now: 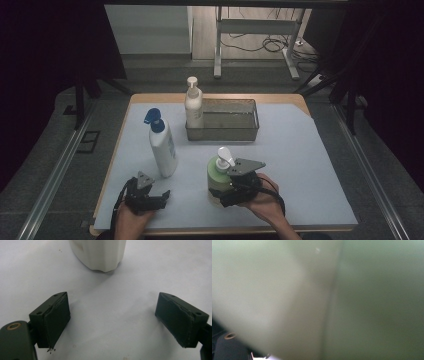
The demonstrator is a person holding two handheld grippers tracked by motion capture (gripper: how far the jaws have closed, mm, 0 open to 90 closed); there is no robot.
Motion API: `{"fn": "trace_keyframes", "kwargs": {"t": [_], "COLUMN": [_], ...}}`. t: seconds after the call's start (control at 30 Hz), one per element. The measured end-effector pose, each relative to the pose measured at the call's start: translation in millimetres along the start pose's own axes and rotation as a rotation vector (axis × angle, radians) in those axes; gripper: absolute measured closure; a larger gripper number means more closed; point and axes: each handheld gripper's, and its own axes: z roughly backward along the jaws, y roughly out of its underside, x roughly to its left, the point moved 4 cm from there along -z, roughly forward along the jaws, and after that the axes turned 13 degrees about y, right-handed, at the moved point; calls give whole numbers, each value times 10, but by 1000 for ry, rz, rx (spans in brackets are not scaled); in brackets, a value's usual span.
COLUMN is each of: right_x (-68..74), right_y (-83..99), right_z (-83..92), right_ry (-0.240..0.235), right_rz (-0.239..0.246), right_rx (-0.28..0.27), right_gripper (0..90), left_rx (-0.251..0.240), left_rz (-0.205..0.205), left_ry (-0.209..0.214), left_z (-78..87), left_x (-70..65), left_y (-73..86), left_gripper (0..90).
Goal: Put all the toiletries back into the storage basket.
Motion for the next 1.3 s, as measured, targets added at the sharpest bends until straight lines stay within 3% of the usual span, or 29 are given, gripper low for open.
{"fn": "trace_keyframes", "kwargs": {"t": [0.53, 1.3], "right_x": [-149, -512], "right_y": [-139, -522], "right_z": [59, -19], "right_ry": [25, 102], "right_rz": [-26, -76], "right_rx": [6, -19], "right_gripper": [118, 118], "left_rx": [-1, -2], "left_rz": [0, 0], "left_ry": [2, 1], "left_z": [-2, -2], "left_x": [0, 0], "left_y": [0, -1], "left_gripper": [123, 123]}}
